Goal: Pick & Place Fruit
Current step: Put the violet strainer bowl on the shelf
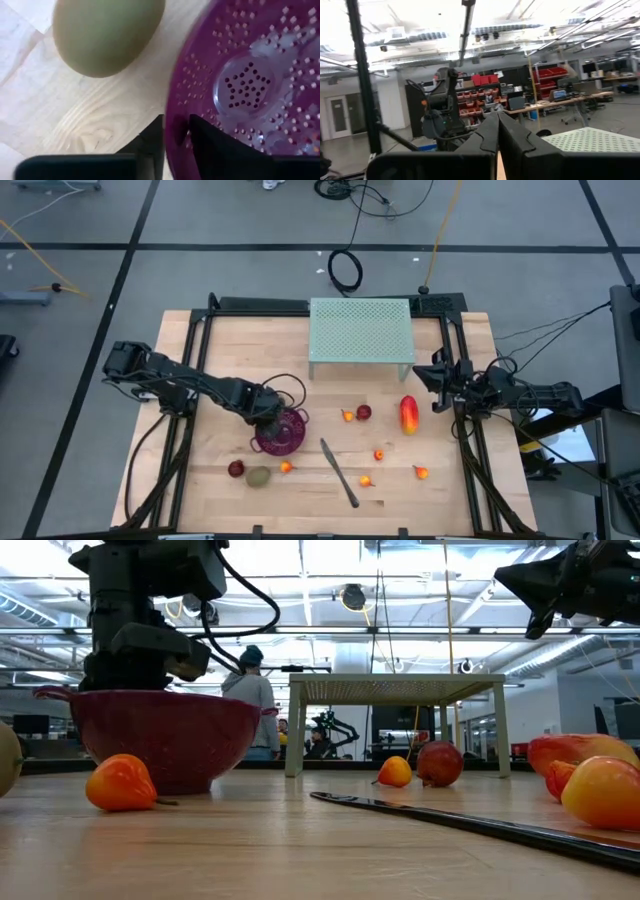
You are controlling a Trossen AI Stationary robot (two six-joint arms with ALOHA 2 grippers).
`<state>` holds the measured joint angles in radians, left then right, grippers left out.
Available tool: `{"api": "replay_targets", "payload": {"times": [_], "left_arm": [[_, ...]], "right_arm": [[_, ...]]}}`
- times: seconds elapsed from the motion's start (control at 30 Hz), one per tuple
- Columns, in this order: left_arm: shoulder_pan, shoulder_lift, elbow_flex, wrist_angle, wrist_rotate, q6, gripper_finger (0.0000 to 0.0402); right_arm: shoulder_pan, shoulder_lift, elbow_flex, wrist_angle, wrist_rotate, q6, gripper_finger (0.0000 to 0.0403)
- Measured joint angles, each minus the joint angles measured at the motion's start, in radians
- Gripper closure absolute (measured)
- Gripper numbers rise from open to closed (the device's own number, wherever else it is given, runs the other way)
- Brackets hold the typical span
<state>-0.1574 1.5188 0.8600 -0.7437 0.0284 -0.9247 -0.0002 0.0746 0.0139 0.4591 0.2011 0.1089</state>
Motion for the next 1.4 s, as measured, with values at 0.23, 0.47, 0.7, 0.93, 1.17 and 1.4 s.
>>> {"api": "replay_targets", "payload": {"times": [0.23, 0.47, 0.7, 0.93, 1.17, 1.4], "left_arm": [[0.0, -0.016, 0.003, 0.01, 0.061, 0.026, 0.039], [0.002, -0.054, 0.003, 0.005, 0.058, 0.012, 0.0398], [0.004, -0.12, 0.002, 0.003, 0.072, -0.043, 0.0399], [0.026, -0.233, 0.002, 0.096, 0.115, -0.129, 0.04], [0.078, -0.333, 0.002, 0.277, 0.102, -0.161, 0.0401], [0.14, -0.331, 0.102, 0.305, 0.096, -0.128, 0.0401]], "right_arm": [[0.0, 0.0, 0.0, 0.0, 0.039, -0.001, 0.0403], [0.0, 0.0, 0.0, 0.0, 0.038, -0.001, 0.0403], [0.0, 0.0, 0.0, 0.0, 0.038, -0.001, 0.0403], [0.0, 0.0, 0.0, 0.0, 0.038, -0.001, 0.0403], [0.0, 0.0, 0.0, 0.0, 0.038, -0.001, 0.0403], [0.0, 0.0, 0.0, 0.0, 0.037, 0.0, 0.0403]]}}
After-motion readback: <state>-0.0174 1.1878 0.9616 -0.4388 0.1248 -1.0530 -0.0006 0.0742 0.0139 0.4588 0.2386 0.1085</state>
